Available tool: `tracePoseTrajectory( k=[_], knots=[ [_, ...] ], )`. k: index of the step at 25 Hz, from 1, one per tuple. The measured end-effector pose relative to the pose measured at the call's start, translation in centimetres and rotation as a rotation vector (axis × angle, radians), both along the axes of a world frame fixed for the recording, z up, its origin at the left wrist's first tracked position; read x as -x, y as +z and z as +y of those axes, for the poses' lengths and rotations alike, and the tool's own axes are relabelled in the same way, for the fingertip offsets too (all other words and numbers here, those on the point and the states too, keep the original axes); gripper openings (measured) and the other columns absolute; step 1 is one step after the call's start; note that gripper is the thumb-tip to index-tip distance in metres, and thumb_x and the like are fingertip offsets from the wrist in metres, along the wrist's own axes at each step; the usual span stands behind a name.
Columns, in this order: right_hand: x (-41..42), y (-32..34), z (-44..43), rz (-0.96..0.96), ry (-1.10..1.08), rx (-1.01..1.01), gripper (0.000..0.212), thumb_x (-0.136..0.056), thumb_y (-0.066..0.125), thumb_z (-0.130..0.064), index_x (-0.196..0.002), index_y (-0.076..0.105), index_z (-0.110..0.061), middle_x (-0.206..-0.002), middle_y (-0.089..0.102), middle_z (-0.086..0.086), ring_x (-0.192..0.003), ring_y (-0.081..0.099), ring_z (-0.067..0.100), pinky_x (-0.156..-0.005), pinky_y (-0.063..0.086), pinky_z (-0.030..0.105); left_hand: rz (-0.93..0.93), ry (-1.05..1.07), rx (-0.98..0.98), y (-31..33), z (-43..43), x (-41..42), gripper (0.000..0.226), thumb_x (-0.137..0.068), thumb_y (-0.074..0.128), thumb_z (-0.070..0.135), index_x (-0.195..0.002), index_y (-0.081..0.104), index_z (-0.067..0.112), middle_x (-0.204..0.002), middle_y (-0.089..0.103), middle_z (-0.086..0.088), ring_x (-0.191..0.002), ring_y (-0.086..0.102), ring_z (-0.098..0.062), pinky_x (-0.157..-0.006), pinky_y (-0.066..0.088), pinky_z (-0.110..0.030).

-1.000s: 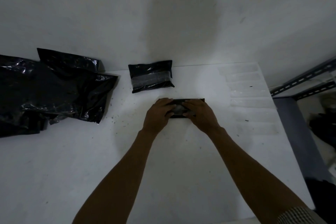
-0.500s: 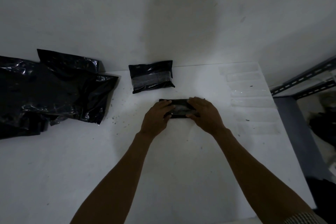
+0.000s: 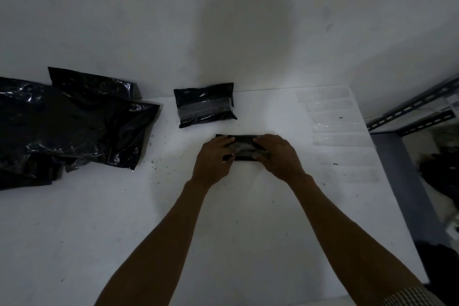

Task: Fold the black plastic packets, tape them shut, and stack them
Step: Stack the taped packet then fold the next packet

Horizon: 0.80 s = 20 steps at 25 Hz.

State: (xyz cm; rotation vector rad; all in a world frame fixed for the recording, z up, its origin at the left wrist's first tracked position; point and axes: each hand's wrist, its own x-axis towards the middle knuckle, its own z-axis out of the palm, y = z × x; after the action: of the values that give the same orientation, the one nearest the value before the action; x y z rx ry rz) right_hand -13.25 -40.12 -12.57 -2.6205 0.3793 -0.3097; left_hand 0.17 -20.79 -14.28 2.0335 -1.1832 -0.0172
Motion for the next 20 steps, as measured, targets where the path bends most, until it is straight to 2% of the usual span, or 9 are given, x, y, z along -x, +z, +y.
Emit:
tracePoseTrajectory(
  k=[2, 6, 9, 11, 13, 15, 17, 20],
  knots=[
    [-0.6, -0.3, 0.4, -0.030, 0.039, 0.013, 0.038, -0.081, 0.079, -0.020, -0.115, 0.071, -0.006, -0.118, 0.070, 0.013, -0.109, 0.065, 0.028, -0.097, 0.052, 0.043, 0.068, -0.015, 0.034, 0.2, -0.9, -0.1, 0.025, -0.080, 0.077, 0.007, -0.105, 0.074, 0.009, -0.122, 0.068, -0.011, -0.119, 0.057, -0.022, -0.107, 0.043, -0.040],
    [0.1, -1.5, -0.6, 0.004, -0.020, -0.064, 0.034, -0.083, 0.076, -0.018, -0.116, 0.072, -0.010, -0.122, 0.069, 0.009, -0.114, 0.065, 0.025, -0.093, 0.054, 0.045, 0.201, -0.057, 0.050, -0.9, -1.3, -0.8, 0.022, -0.080, 0.072, -0.002, -0.101, 0.076, 0.004, -0.112, 0.071, -0.013, -0.106, 0.067, -0.024, -0.092, 0.054, -0.046],
    [1.1, -1.5, -1.3, 0.008, -0.016, -0.032, 0.036, -0.084, 0.074, -0.016, -0.120, 0.069, -0.009, -0.126, 0.067, 0.010, -0.118, 0.063, 0.027, -0.093, 0.054, 0.047, 0.165, -0.063, 0.008, -1.1, -0.8, -0.8, 0.026, -0.083, 0.071, -0.001, -0.108, 0.074, 0.007, -0.120, 0.069, -0.011, -0.115, 0.064, -0.023, -0.097, 0.052, -0.043],
    [0.7, -0.7, -0.4, 0.039, -0.049, 0.048, 0.043, -0.087, 0.071, -0.016, -0.129, 0.063, -0.009, -0.136, 0.059, 0.014, -0.127, 0.055, 0.031, -0.100, 0.049, 0.050, 0.028, -0.027, -0.069, -0.9, -0.5, 0.0, 0.032, -0.089, 0.066, 0.002, -0.120, 0.068, 0.008, -0.131, 0.062, -0.011, -0.127, 0.055, -0.023, -0.105, 0.048, -0.041],
    [0.8, -0.2, 1.8, 0.100, -0.041, 0.200, 0.053, -0.096, 0.058, -0.023, -0.146, 0.044, -0.010, -0.154, 0.037, 0.016, -0.143, 0.033, 0.032, -0.117, 0.030, 0.051, -0.105, 0.011, -0.160, -0.7, -0.2, 1.6, 0.041, -0.097, 0.057, 0.011, -0.138, 0.053, 0.009, -0.148, 0.047, -0.012, -0.143, 0.036, -0.024, -0.116, 0.033, -0.040],
    [1.6, -0.4, 3.9, 0.149, 0.008, 0.307, 0.058, -0.103, 0.041, -0.029, -0.155, 0.023, -0.009, -0.162, 0.016, 0.016, -0.151, 0.011, 0.030, -0.122, 0.016, 0.049, -0.167, 0.041, -0.286, -0.6, 0.2, 3.1, 0.053, -0.102, 0.046, 0.019, -0.152, 0.032, 0.008, -0.160, 0.024, -0.013, -0.151, 0.014, -0.026, -0.121, 0.020, -0.044],
    [2.5, -1.1, 4.8, 0.217, 0.027, 0.333, 0.060, -0.104, 0.034, -0.033, -0.156, 0.016, -0.008, -0.164, 0.009, 0.013, -0.152, 0.004, 0.026, -0.121, 0.017, 0.051, -0.191, 0.041, -0.420, -1.0, 0.9, 3.8, 0.060, -0.104, 0.040, 0.029, -0.156, 0.017, 0.008, -0.164, 0.009, -0.012, -0.152, 0.003, -0.025, -0.122, 0.016, -0.046],
    [3.1, -1.9, 4.0, 0.318, 0.062, 0.343, 0.062, -0.105, 0.029, -0.040, -0.157, 0.009, -0.012, -0.165, 0.004, 0.008, -0.152, 0.000, 0.022, -0.121, 0.018, 0.049, -0.259, -0.014, -0.571, -1.3, 1.8, 3.3, 0.065, -0.104, 0.032, 0.041, -0.157, 0.011, 0.011, -0.165, 0.003, -0.008, -0.152, 0.000, -0.022, -0.122, 0.015, -0.047]
  ],
)
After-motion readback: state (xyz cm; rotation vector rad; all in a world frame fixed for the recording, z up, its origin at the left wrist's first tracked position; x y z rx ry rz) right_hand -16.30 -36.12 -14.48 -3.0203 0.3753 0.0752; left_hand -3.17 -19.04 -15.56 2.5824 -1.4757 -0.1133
